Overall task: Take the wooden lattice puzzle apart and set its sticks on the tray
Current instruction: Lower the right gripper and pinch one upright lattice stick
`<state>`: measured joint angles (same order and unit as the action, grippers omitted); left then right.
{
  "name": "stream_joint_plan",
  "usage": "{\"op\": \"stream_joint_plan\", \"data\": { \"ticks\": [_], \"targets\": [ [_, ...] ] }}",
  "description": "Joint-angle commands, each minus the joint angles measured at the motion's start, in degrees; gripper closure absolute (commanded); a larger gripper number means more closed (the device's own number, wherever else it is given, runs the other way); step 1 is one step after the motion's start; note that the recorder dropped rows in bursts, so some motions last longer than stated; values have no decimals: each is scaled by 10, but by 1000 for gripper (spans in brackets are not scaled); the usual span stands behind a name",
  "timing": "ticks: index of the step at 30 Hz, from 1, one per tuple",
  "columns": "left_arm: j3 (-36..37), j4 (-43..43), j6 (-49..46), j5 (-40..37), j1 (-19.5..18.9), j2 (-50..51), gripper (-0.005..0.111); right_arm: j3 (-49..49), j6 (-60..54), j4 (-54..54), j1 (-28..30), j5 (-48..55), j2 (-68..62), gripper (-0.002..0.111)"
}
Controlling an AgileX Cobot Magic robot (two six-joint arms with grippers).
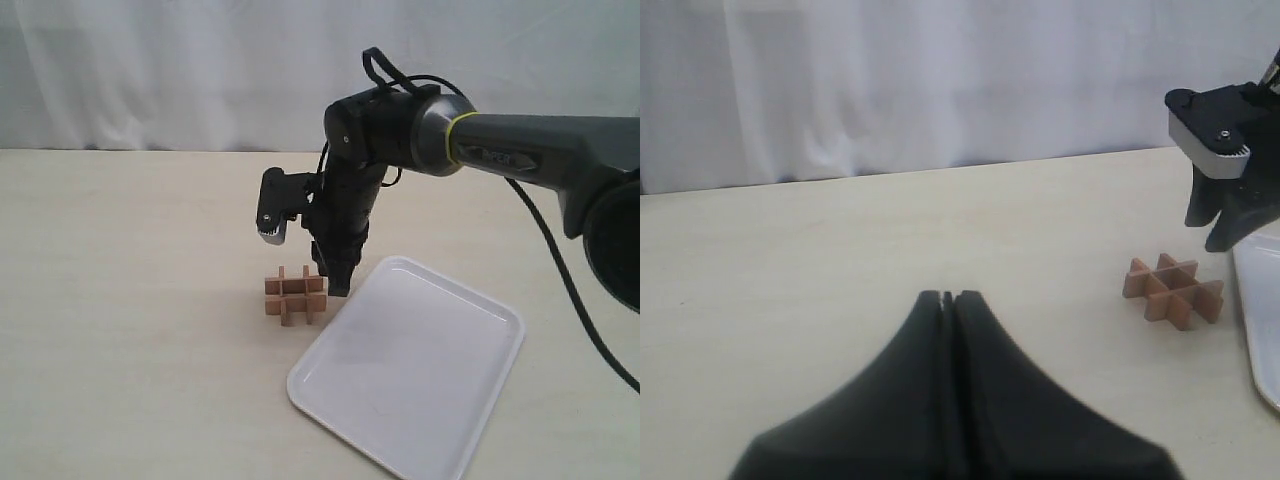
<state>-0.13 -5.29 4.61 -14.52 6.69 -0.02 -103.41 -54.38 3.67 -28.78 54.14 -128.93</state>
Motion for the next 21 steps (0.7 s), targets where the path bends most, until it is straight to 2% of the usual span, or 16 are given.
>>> {"op": "stream_joint_plan", "data": {
  "ticks": [1, 15, 21],
  "targets": [
    [1, -1, 2, 7, -1, 0, 107, 2, -3, 6, 1, -6, -14, 75],
    [1, -1, 2, 7, -1, 0, 107, 2, -3, 6, 1, -21, -31, 75],
    [1, -1, 2, 7, -1, 0, 107, 2, -3, -23, 1, -58, -33, 75]
  ]
}}
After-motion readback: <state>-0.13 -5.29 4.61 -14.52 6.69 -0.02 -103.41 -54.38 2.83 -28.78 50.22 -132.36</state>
